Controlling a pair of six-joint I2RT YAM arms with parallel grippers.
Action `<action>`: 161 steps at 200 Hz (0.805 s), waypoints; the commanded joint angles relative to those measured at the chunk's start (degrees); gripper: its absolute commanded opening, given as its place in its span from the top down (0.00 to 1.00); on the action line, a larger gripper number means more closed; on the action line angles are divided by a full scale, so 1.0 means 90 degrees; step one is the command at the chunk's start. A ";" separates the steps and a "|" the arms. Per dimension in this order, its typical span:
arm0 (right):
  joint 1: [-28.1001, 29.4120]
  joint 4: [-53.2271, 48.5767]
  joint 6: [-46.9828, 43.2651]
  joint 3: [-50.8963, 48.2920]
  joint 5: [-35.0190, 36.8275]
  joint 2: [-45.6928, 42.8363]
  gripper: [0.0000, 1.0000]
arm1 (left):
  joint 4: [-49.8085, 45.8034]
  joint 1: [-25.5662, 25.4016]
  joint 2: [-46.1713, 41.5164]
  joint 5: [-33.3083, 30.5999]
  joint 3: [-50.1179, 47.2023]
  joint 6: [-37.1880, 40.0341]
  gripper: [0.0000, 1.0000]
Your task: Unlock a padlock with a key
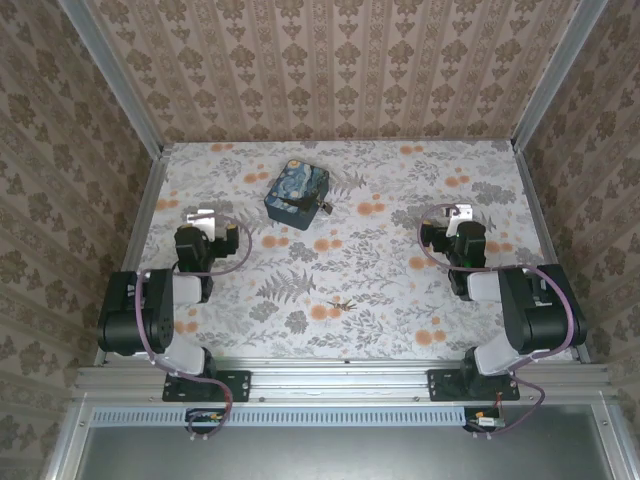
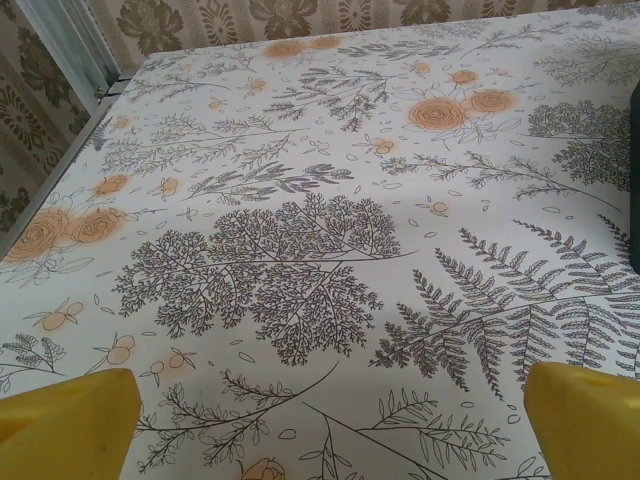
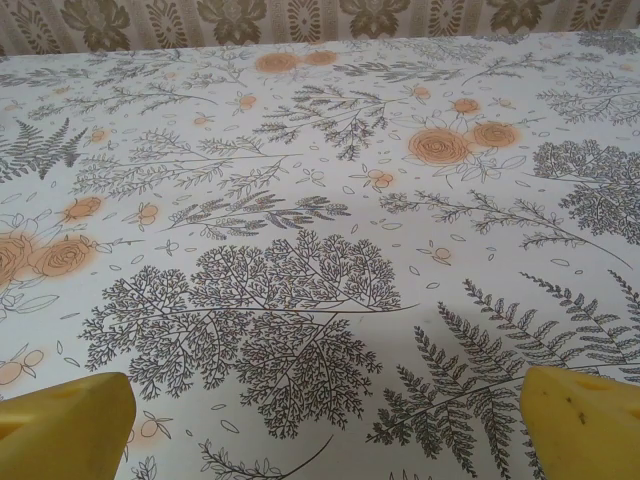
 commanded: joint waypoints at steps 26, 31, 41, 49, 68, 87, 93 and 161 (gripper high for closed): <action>0.0031 0.0161 -0.0090 0.0030 0.0127 -0.0033 0.00 | 0.0117 -0.0121 0.0043 -0.0117 0.0061 0.0091 0.00; 0.0031 0.0161 -0.0090 0.0029 0.0126 -0.0033 0.00 | 0.0112 -0.0121 0.0045 -0.0106 0.0069 0.0082 0.00; 0.0031 0.0161 -0.0090 0.0029 0.0127 -0.0033 0.00 | 0.0099 -0.0109 0.0047 -0.0101 0.0070 0.0071 0.00; 0.0031 0.0161 -0.0090 0.0025 0.0122 -0.0032 0.00 | 0.0099 -0.0111 0.0036 -0.0091 0.0070 0.0072 0.00; 0.0031 0.0160 -0.0095 0.0029 0.0125 -0.0033 0.00 | 0.0056 -0.0068 0.0047 -0.0044 0.0098 0.0038 0.00; 0.0031 0.0161 -0.0090 0.0034 0.0127 -0.0033 0.00 | 0.0036 -0.0018 0.0045 0.0016 0.0109 -0.0004 0.00; 0.0031 0.0156 -0.0090 0.0031 0.0125 -0.0033 0.00 | 0.0037 -0.0014 0.0044 0.0022 0.0112 -0.0006 0.00; 0.0031 0.0166 -0.0090 0.0029 0.0126 -0.0033 0.00 | 0.0020 0.0001 0.0053 0.0036 0.0108 -0.0006 0.00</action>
